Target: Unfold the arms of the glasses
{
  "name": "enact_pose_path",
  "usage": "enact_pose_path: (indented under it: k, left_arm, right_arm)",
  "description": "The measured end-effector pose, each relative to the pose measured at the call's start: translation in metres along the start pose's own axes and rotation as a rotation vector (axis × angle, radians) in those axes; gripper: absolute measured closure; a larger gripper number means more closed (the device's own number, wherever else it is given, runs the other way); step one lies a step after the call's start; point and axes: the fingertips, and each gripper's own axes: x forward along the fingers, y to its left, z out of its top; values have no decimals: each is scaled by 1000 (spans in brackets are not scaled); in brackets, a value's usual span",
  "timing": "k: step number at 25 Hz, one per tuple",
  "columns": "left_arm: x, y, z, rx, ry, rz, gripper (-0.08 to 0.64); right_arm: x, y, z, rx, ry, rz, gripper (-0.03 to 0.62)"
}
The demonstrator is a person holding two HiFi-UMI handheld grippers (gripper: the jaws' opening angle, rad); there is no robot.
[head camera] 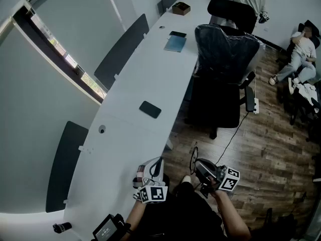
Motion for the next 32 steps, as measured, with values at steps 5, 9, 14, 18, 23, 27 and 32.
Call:
enact_pose_path:
  k: [5, 9, 14, 18, 23, 27, 32]
  left_arm:
    - [1, 14, -4, -36, 22, 4, 557]
    - [-7, 28, -17, -87, 25, 30, 557]
    - [-25, 52, -34, -186, 11, 64, 555]
    - [-44, 69, -40, -281, -37, 75, 554]
    - [-67, 80, -56, -424, -95, 61, 554]
    - [-86, 89, -62, -564, -156, 23, 554]
    - [-108, 87, -78, -677, -176, -27, 554]
  right_arm:
    - [20, 15, 10, -72, 1, 63, 583]
    - [45, 27, 3, -130, 45, 113, 583]
    - [82, 27, -7, 2, 31, 158, 583]
    - [109, 26, -26, 116, 40, 169, 583]
    - [134, 27, -52, 200, 58, 180, 583]
    - [146, 24, -78, 225, 108, 182, 583]
    - [154, 17, -104, 281, 107, 160, 583]
